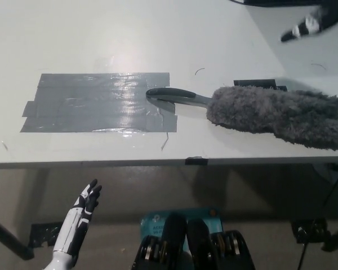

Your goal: A person hands a grey duster to the robot and the robot grabs it with its right hand and places it on the black marked spot infron tof it on the desk

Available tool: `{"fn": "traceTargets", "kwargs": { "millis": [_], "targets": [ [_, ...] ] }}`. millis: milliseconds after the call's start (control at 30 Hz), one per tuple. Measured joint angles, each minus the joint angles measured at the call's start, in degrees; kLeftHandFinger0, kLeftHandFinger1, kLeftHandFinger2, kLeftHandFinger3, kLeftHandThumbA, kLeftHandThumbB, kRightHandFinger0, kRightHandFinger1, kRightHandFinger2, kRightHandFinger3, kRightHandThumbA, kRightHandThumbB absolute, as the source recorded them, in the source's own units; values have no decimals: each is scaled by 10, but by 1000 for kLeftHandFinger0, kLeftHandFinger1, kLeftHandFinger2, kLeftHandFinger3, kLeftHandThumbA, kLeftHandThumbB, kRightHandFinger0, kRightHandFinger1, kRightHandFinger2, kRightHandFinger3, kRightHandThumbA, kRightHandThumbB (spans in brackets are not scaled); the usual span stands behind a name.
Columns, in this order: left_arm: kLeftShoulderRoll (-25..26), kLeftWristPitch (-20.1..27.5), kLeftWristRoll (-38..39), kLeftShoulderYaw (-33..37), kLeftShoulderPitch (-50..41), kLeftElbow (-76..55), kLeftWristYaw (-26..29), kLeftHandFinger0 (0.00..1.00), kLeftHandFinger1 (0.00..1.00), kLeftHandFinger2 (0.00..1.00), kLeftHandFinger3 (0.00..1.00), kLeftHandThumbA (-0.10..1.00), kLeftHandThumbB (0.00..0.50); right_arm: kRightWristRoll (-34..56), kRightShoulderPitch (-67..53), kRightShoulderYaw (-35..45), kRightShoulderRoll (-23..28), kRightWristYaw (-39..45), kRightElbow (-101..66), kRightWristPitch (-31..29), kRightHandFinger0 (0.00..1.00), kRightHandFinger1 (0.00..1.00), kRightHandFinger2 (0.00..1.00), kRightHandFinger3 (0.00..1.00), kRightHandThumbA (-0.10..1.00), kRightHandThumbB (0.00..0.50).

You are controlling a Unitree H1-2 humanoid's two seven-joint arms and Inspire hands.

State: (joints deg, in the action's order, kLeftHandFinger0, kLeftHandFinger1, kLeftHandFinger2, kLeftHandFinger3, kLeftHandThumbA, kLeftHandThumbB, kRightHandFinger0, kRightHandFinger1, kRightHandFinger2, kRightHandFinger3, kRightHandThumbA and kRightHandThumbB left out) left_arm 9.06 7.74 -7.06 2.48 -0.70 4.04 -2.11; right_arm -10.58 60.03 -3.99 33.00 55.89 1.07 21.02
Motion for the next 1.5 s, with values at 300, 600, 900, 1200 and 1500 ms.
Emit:
{"fn": "traceTargets", "kwargs": {
  "millis": [300,600,900,1200,1500],
  "targets": [
    [0,0,0,0,-2,1,0,1000,1000,1000,1000,1000,252,33,-257,55,-55,-33,-197,5,1000,1000,1000,1000,963,324],
    [-1,0,0,1,-22,0,0,1000,1000,1000,1000,1000,253,40,-552,99,-245,-107,-337,-21,1000,1000,1000,1000,965,262],
    [-1,0,0,2,-38,-2,0,1000,1000,1000,1000,1000,247,28,-642,105,-345,-193,-199,-104,1000,1000,1000,1000,933,209],
    [-1,1,0,2,-43,-4,0,1000,1000,1000,1000,1000,227,10,-646,109,-349,-269,-82,-181,1000,1000,1000,1000,912,192],
    [-3,7,0,6,-58,-11,0,1000,1000,1000,1000,1000,235,10,-649,110,-340,-338,-62,-259,1000,1000,1000,1000,889,182]
  ]
}}
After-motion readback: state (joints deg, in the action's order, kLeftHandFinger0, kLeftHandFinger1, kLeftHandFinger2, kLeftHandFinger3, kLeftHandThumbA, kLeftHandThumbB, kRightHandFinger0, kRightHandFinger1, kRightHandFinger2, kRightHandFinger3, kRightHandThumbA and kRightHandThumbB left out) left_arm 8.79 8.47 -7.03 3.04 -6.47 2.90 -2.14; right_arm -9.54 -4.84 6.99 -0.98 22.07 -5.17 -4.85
